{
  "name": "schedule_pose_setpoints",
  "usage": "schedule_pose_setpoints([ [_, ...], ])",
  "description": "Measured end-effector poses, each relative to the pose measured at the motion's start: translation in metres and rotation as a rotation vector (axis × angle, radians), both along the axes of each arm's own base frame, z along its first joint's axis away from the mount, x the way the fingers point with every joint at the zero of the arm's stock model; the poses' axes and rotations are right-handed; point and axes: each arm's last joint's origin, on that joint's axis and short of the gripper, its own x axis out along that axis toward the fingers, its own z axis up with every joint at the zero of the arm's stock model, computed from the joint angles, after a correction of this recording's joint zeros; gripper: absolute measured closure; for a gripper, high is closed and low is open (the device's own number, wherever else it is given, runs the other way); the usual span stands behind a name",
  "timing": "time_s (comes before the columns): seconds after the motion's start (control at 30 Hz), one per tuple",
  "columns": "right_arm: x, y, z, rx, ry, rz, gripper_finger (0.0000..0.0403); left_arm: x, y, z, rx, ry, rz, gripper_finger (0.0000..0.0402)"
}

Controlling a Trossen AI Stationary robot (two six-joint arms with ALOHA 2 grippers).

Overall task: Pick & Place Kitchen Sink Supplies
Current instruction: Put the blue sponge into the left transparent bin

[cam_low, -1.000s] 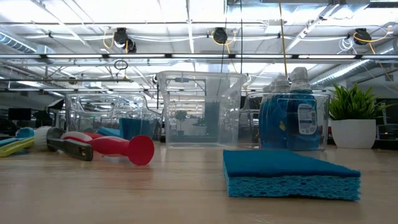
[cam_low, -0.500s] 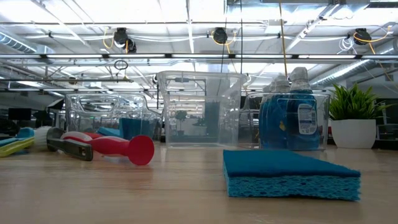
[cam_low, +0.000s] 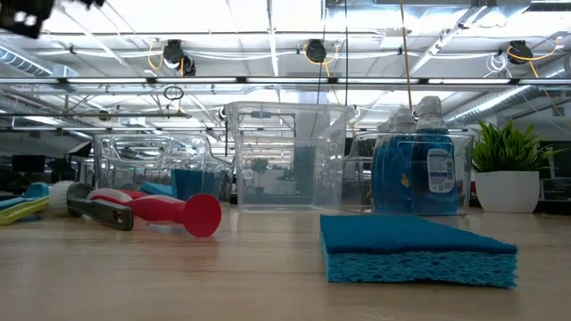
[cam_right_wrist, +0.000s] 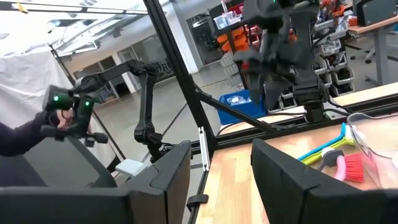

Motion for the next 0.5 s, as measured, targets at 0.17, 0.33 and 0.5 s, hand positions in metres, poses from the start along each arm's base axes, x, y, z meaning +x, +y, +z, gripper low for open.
schedule_pose_setpoints([
  [0.17,0.000,0.000,0.000,-0.001,0.000,0.000,0.0248,-0.002,-0.005,-0.017,0.058,0.213,0.114,0.0160],
  [0.33,0.000,0.000,0.000,-0.001,0.000,0.000,0.0248,-0.001,-0.006,-0.032,0.127,0.381,0.241,0.0160],
  [0.5,0.000,0.000,0.000,-0.005,0.001,0.000,0.0248,0.012,-0.012,-0.039,0.131,0.386,0.241,0.0160],
])
